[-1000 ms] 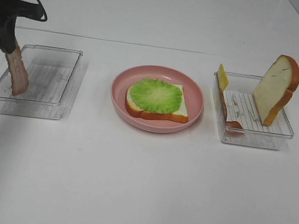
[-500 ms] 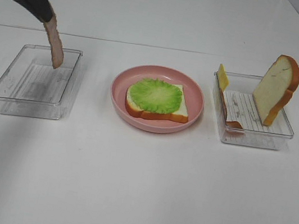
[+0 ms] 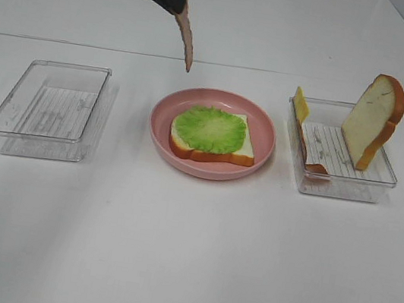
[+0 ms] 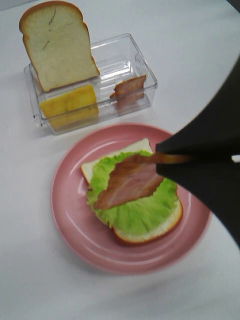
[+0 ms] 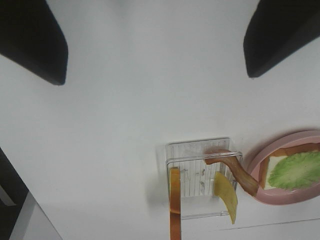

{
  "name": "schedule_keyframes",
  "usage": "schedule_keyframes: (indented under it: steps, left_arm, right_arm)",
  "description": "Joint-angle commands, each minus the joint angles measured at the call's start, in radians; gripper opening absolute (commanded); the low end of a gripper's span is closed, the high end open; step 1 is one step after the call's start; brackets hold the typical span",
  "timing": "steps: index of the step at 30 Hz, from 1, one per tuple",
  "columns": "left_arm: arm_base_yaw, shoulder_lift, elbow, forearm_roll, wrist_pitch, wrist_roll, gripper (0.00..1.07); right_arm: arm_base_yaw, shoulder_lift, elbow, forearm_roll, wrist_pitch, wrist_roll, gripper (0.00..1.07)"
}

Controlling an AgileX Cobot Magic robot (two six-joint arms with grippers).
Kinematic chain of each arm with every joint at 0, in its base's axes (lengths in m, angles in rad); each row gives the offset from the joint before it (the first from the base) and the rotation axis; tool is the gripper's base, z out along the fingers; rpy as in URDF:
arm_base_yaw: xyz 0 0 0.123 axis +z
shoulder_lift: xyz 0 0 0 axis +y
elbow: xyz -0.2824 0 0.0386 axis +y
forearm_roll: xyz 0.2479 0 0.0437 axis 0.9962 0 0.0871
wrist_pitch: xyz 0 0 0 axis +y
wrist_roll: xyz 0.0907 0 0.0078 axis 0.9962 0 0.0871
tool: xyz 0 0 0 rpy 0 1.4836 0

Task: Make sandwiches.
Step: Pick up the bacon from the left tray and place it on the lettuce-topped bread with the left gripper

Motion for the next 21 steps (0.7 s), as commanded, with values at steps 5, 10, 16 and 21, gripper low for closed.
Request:
schedule_keyframes:
  steps: [5,10,16,21]
  left_arm:
    - [-0.127,0.156,-0.099,-0.062,-0.076,0.002,0.00]
    - [-0.177,0.211,-0.109,-0.079,-0.147,0.002,0.00]
    - [-0.206,0.258,-0.111,-0.099,-0.174,0.006,0.00]
    - [-0.204,0.290,-0.111,-0.093,-0.171,0.033,0.00]
  right_arm:
    - [0.000,-0.024,0.003,-0.003,-0.010,-0.004,0.89]
    - [0.000,-0.024,0.003,-0.003,-0.010,-0.004,0.89]
    - [0.000,-0.024,0.003,-0.003,-0.010,-0.004,0.89]
    - [0.000,-0.024,0.003,-0.003,-0.010,-0.004,0.89]
